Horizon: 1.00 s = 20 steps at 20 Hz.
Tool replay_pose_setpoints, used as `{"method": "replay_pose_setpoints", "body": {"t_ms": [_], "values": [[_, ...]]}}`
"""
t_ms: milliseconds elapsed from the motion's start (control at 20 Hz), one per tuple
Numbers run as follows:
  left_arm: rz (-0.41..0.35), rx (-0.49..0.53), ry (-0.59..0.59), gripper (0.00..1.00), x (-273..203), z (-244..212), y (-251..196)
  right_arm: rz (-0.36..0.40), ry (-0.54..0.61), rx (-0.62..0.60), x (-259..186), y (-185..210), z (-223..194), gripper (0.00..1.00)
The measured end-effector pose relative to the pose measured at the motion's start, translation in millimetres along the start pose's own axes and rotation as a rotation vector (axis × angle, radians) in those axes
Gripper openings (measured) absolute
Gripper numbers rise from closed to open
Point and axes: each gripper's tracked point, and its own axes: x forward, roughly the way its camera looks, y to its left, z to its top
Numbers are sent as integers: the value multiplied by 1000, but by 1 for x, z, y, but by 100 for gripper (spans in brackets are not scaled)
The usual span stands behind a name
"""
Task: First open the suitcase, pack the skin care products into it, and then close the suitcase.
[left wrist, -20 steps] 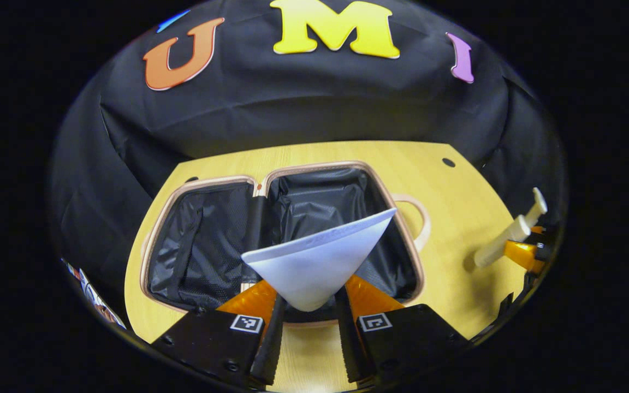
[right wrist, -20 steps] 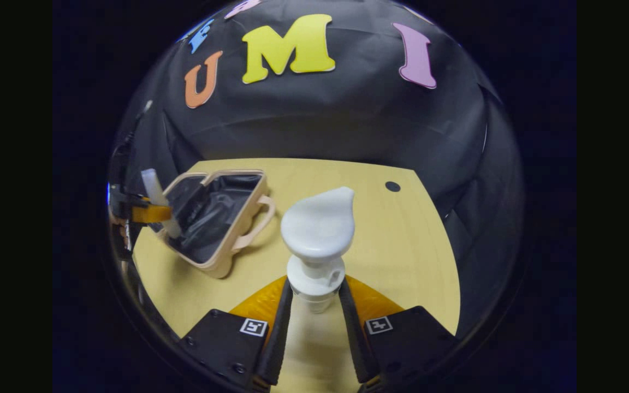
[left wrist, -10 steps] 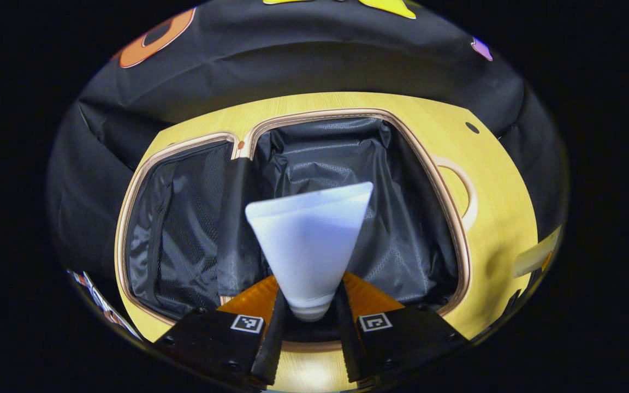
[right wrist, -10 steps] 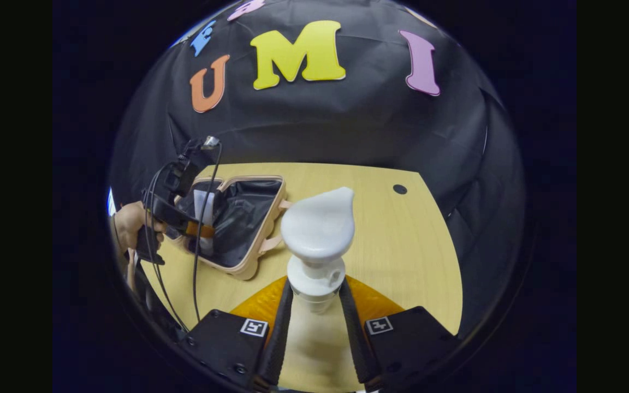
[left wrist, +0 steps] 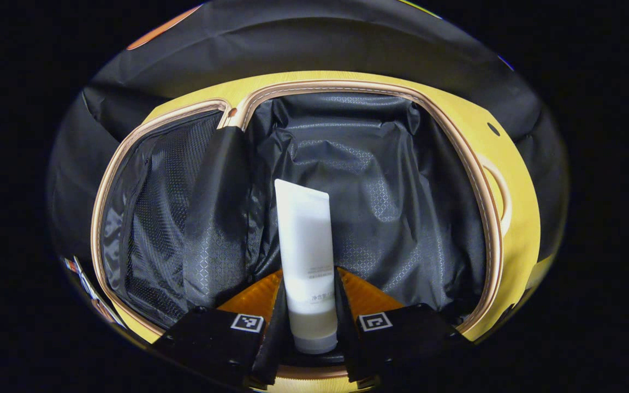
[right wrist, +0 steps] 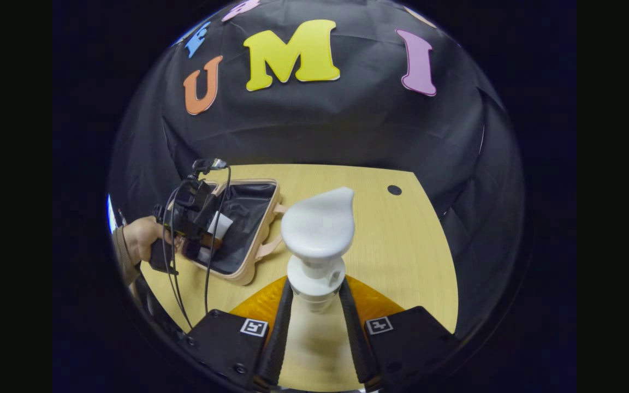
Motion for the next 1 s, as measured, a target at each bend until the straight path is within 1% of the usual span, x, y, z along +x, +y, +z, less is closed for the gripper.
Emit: {"method": "replay_pose_setpoints", "body": {"t_ms": [100,250,350,400,450,500,550,600,650,700,750,850,950,1000], "values": [[-20,3,-7,49,-2,0,-1,0,-1,-17,3,5,7,48],[-56,-17,-37,50,-4,3,-5,25,-27,-43,8,24,33,48],[-56,-33,-73,66,-14,8,-6,52,-54,-66,11,43,56,48],[-60,-29,-88,52,-22,8,-6,70,-67,-86,12,54,68,48],[-65,-32,-114,69,-30,10,-7,87,-84,-114,13,65,79,48],[-76,-41,-144,81,-41,13,-7,101,-101,-143,16,76,91,47],[-79,-45,-173,84,-54,14,-9,113,-116,-170,19,86,99,48],[-80,-46,-208,82,-68,15,-7,129,-128,-190,22,100,108,48],[-78,-45,-253,88,-83,16,-4,149,-131,-202,26,113,114,48],[-66,-44,-300,89,-98,17,4,172,-125,-208,30,128,114,48],[-52,-43,-350,95,-114,15,14,193,-108,-207,36,141,113,48],[-26,-17,-480,96,-152,18,29,240,-41,-194,52,168,100,48],[-3,24,-615,95,-192,23,42,292,56,-192,67,194,75,48],[17,34,-683,95,-211,25,44,304,104,-200,77,202,63,48]]}}
